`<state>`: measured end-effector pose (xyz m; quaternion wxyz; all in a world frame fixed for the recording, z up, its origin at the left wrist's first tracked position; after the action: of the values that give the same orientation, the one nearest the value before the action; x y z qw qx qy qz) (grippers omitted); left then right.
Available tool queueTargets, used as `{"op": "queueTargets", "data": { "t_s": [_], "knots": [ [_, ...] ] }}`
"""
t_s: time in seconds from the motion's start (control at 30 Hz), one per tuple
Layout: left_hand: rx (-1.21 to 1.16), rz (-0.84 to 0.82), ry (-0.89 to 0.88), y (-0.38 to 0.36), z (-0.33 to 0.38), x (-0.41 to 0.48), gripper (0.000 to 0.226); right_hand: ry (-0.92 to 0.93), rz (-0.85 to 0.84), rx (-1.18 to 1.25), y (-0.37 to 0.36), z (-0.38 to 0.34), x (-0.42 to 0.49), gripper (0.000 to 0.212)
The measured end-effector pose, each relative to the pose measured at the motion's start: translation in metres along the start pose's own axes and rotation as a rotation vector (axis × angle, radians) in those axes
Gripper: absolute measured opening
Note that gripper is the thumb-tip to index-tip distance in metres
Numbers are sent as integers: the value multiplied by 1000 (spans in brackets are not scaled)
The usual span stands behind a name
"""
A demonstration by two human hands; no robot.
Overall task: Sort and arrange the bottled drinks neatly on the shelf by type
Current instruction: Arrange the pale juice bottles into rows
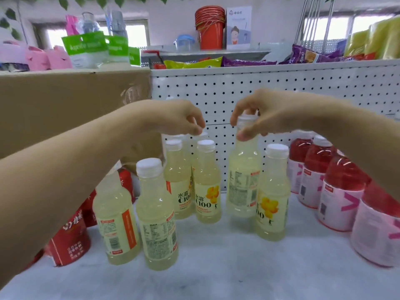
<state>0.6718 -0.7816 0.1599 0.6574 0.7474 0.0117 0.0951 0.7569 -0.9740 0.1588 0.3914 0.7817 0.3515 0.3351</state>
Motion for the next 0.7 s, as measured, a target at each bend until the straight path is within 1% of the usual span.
{"op": "queueTargets", "data": {
  "t_s": [0.1, 0.17, 0.3, 0.47, 0.7],
  "knots": [
    [6, 15, 17, 5, -4, 34, 29, 10, 16, 14, 14, 5, 27, 26],
    [20, -3, 34, 2, -5, 54, 35, -2, 14, 18, 18, 14, 45, 27],
    [81, -139, 46, -14, -3, 90, 44, -47, -22, -6, 13, 41, 78, 26],
    [173, -278, 39, -37, -6, 115, 44, -110, -93, -31, -7, 77, 106, 27],
    [143, -212, -37, -41, -3, 125, 35, -179, -100, 6, -28, 108, 117, 29]
  ]
}}
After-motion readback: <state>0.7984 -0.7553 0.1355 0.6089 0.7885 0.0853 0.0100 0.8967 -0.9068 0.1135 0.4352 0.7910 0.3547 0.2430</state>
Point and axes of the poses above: each hand's wrist, its own x-axis towards the middle knuckle, its own y-axis out of the back of the hand, z = x × y, the point moved 2 cm from there along x, towards the middle knuckle, and after that the axes turned 11 degrees about x, right-handed, at the moved point
